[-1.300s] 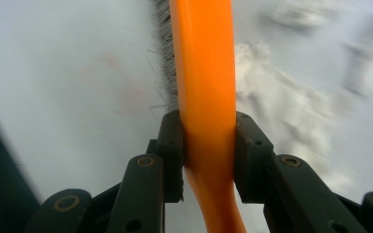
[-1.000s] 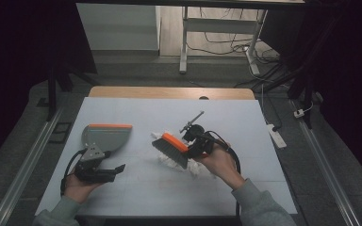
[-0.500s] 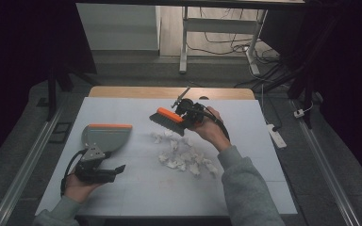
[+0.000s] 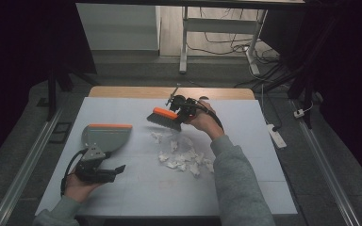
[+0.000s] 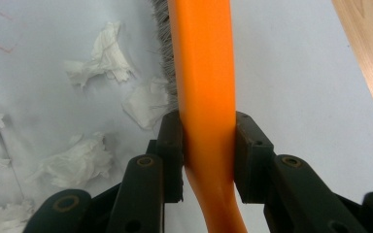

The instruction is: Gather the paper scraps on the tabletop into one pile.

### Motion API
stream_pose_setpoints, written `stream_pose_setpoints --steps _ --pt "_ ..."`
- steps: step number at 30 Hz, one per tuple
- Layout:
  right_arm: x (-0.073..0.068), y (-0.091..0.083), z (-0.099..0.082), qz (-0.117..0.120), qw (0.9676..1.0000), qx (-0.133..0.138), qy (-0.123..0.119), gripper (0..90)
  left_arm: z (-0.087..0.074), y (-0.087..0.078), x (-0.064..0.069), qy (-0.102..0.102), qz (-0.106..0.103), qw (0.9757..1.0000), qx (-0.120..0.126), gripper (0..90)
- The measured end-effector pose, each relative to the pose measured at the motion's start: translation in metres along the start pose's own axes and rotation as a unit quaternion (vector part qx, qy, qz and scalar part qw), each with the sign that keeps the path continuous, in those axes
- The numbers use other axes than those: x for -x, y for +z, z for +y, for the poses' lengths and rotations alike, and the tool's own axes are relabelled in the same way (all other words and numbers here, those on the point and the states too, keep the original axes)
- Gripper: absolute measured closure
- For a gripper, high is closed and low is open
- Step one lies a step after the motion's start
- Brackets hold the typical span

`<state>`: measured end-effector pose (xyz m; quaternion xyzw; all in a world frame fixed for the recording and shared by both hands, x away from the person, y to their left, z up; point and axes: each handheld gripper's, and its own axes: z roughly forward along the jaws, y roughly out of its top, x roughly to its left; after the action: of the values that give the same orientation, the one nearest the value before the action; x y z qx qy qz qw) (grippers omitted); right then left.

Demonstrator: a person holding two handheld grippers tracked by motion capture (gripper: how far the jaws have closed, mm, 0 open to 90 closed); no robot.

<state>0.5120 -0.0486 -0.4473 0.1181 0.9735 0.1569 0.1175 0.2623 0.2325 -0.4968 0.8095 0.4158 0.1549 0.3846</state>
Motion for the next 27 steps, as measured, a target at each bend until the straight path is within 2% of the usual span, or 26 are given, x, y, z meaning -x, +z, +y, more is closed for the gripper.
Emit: stream_pose_setpoints --steps 4,7,9,10,12,14,16,17,19,22,24,25,27 --pt "0.0 0.006 0.005 0.006 0.9997 -0.018 -0.016 68.7 0.0 -0.001 0.001 0.001 0.0 1.0 0.001 23.8" --pt "-0.003 0.009 0.008 0.025 0.999 -0.022 -0.028 68.9 0.0 -0.001 0.001 0.001 0.0 1.0 0.001 23.8" --pt "-0.01 0.009 0.01 0.034 0.9979 -0.025 -0.048 68.9 0.0 -0.001 0.0 0.0 0.0 1.0 0.001 23.8" --pt "-0.015 0.007 0.01 0.035 0.9975 -0.036 -0.049 69.0 0.0 0.0 0.0 0.0 0.0 1.0 0.001 23.8" --pt "-0.025 0.004 0.009 0.043 0.9953 -0.048 -0.072 69.1 0.0 0.0 0.0 0.0 0.0 1.0 0.0 23.8" --pt "-0.034 0.0 0.007 0.055 0.9917 -0.062 -0.098 70.1 0.0 0.0 0.001 0.0 -0.001 1.0 0.001 23.8" --pt "-0.042 -0.006 0.004 0.068 0.9892 -0.072 -0.109 70.0 0.0 -0.001 0.001 0.001 -0.001 1.0 0.001 23.8" --pt "-0.045 -0.01 0.003 0.064 0.9891 -0.071 -0.112 70.0 0.0 0.0 0.001 0.001 -0.001 1.0 0.002 23.8" --pt "-0.046 -0.016 0.0 0.056 0.9907 -0.06 -0.108 70.0 0.0 0.0 0.001 0.002 -0.001 1.0 0.001 23.8" --pt "-0.04 -0.028 -0.004 0.04 0.9961 -0.03 -0.073 70.0 0.0 0.0 0.002 0.002 -0.001 1.0 0.002 23.8" --pt "-0.033 -0.035 -0.006 0.04 0.9975 -0.006 -0.059 70.0 0.0 0.0 0.001 0.002 -0.001 1.0 0.001 23.8" --pt "-0.032 -0.039 -0.008 0.046 0.9982 0.005 -0.038 69.9 0.0 0.0 0.001 0.001 -0.001 1.0 0.001 23.8" --pt "-0.032 -0.044 -0.009 0.062 0.9978 0.023 -0.006 69.9 0.0 0.0 0.0 0.0 -0.001 1.0 0.001 23.8"
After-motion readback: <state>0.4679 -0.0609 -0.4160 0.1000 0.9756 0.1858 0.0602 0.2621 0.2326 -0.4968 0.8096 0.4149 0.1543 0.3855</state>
